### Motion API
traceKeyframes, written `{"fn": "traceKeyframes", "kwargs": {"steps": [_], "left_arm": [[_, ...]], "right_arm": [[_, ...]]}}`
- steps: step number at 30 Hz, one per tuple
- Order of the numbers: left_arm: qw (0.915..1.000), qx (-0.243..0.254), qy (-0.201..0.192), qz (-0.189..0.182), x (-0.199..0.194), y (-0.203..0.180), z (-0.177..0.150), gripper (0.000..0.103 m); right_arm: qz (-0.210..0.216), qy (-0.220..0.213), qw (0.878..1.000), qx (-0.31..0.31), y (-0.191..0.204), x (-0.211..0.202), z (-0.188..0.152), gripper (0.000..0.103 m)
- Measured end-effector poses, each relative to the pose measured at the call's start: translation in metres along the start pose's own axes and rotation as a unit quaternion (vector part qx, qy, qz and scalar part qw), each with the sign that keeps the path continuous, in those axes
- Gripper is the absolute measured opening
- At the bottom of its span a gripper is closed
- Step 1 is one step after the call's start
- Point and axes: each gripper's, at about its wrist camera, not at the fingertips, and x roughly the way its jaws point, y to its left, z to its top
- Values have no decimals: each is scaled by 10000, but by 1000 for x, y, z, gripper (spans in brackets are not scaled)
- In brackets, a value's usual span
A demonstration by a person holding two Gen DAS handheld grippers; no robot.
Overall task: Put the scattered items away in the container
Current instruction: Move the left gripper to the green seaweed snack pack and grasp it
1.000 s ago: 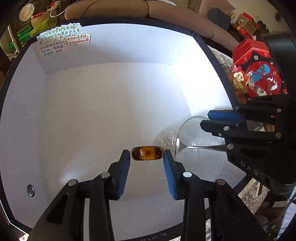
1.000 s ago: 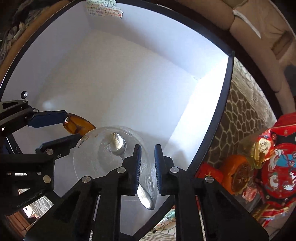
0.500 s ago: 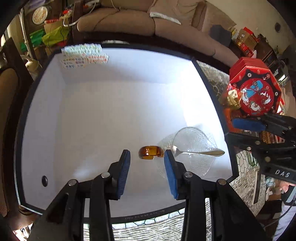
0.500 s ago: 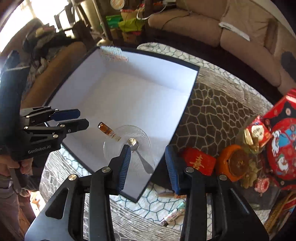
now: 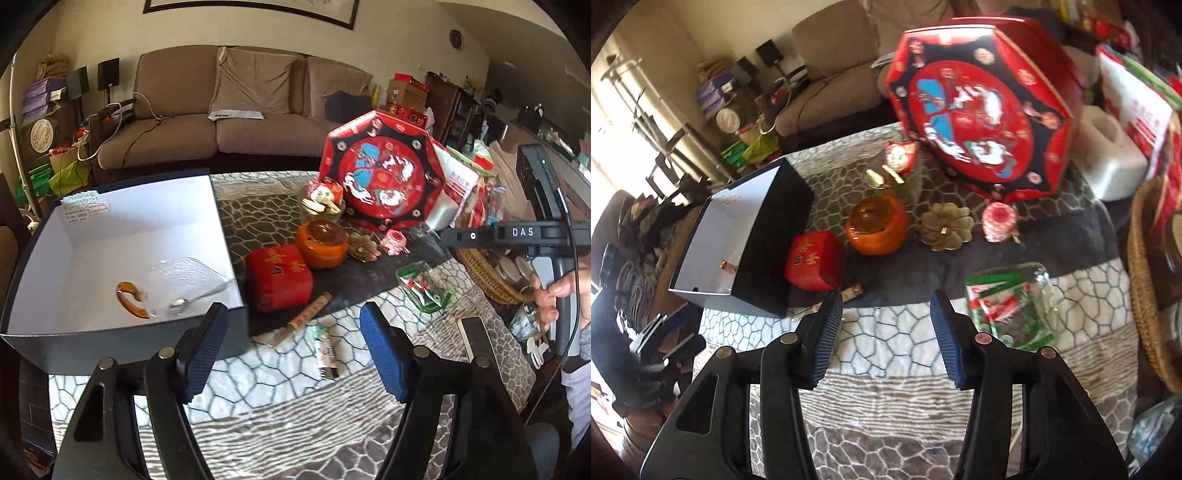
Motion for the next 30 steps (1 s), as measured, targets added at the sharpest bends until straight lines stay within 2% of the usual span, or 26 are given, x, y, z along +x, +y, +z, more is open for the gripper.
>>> {"fn": "traceKeyframes", "kwargs": {"steps": [1, 3, 5, 7, 9, 10, 13, 18, 23, 27, 28, 30], "left_arm": [[10000, 66, 40, -51, 8, -12, -3, 74], [9998, 181, 58, 95, 25, -33, -8, 74], [9994, 231, 36, 257, 43, -48, -13, 74], [9992, 203, 69, 336, 62, -61, -18, 74], [9996, 54, 194, 195, 80, -72, -22, 74], [9996, -70, 290, 10, 90, -78, -24, 74], [9953, -540, 631, -505, 121, -98, -25, 74], [9882, -967, 978, -668, 173, -127, -18, 73], [9847, -1062, 1223, -642, 207, -140, -14, 71], [9821, -979, 1479, -628, 227, -149, -16, 42], [9811, -999, 1524, -658, 231, -151, -17, 40], [9809, -1043, 1490, -691, 236, -154, -18, 38]], "right_arm": [[-135, -66, 9999, 86, -14, -3, -5, 49], [-430, -169, 9988, 150, -37, -4, -14, 53], [-639, -220, 9975, 202, -57, 0, -24, 73], [-765, -224, 9965, 234, -74, 9, -33, 75], [-711, -157, 9964, 424, -93, 20, -39, 75], [-586, -121, 9964, 594, -105, 25, -42, 69], [-452, -142, 9934, 1045, -139, 38, -46, 33], [-237, -103, 9904, 1355, -174, 60, -47, 32], [-82, 67, 9913, 1310, -186, 84, -39, 32], [14, 149, 9937, 1112, -181, 95, -33, 24], [36, 177, 9941, 1066, -179, 98, -32, 16], [27, 177, 9946, 1023, -175, 101, -33, 15]]}}
